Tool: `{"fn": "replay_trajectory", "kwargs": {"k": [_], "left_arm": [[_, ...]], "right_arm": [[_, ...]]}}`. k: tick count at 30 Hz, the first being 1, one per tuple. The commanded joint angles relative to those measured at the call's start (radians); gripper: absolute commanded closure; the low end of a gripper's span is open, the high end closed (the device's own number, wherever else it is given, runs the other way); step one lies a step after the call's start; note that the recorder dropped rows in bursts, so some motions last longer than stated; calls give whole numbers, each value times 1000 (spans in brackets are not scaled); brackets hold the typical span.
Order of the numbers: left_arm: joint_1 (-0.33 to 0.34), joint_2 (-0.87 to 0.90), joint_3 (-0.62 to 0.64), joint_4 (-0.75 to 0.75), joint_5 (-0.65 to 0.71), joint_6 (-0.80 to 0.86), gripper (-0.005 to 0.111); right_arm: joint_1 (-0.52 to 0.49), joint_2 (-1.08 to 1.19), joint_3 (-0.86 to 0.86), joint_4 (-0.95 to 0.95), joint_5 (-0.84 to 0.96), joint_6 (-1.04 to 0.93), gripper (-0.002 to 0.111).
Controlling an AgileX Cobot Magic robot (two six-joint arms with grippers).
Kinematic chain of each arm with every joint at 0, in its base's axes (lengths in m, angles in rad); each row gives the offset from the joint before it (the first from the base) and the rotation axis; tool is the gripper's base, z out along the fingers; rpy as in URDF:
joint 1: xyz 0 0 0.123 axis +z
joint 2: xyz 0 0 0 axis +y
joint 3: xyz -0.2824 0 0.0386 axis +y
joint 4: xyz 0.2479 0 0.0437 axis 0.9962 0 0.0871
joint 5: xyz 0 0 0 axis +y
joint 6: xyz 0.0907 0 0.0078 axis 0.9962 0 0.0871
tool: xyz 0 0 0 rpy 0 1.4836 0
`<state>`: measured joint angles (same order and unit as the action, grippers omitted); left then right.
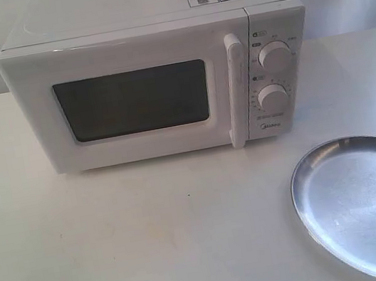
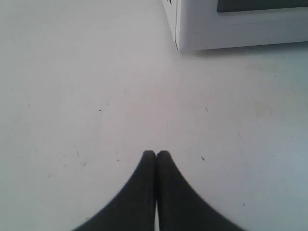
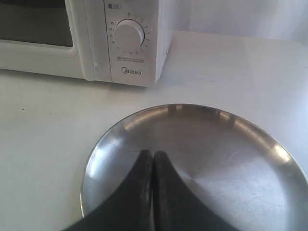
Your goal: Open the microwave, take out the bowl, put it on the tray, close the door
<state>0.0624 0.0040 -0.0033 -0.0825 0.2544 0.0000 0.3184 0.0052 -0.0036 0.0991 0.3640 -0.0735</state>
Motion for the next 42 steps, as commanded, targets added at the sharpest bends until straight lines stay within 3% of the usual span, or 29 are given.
{"fn": "replay_trajectory", "kwargs": {"k": [1, 11, 17, 22, 26, 28, 31, 38, 42], "left_arm": [[-7, -4, 3, -7, -2, 0, 107], [-7, -4, 3, -7, -2, 0, 107], [-7, -4, 3, -7, -2, 0, 107], [-7, -4, 3, -7, -2, 0, 107], [-7, -4, 3, -7, -2, 0, 107], [-7, -4, 3, -7, -2, 0, 107], [-7, -4, 3, -7, -2, 0, 107], [-7, -4, 3, -7, -2, 0, 107], [-7, -4, 3, -7, -2, 0, 107]], "right_arm": [[1, -5, 4, 0, -14, 1, 108], [1, -5, 4, -6, -23, -9, 108], [1, -5, 4, -21, -177, -24, 108], [1, -5, 4, 119, -430, 156, 108], [1, -5, 4, 128, -800, 281, 108], [1, -5, -13, 125, -993, 241, 108], [1, 73, -121, 129, -1142, 117, 108], [1, 599, -571, 104, -1071, -68, 108], [1, 909, -851, 19, -697, -106, 108]]}}
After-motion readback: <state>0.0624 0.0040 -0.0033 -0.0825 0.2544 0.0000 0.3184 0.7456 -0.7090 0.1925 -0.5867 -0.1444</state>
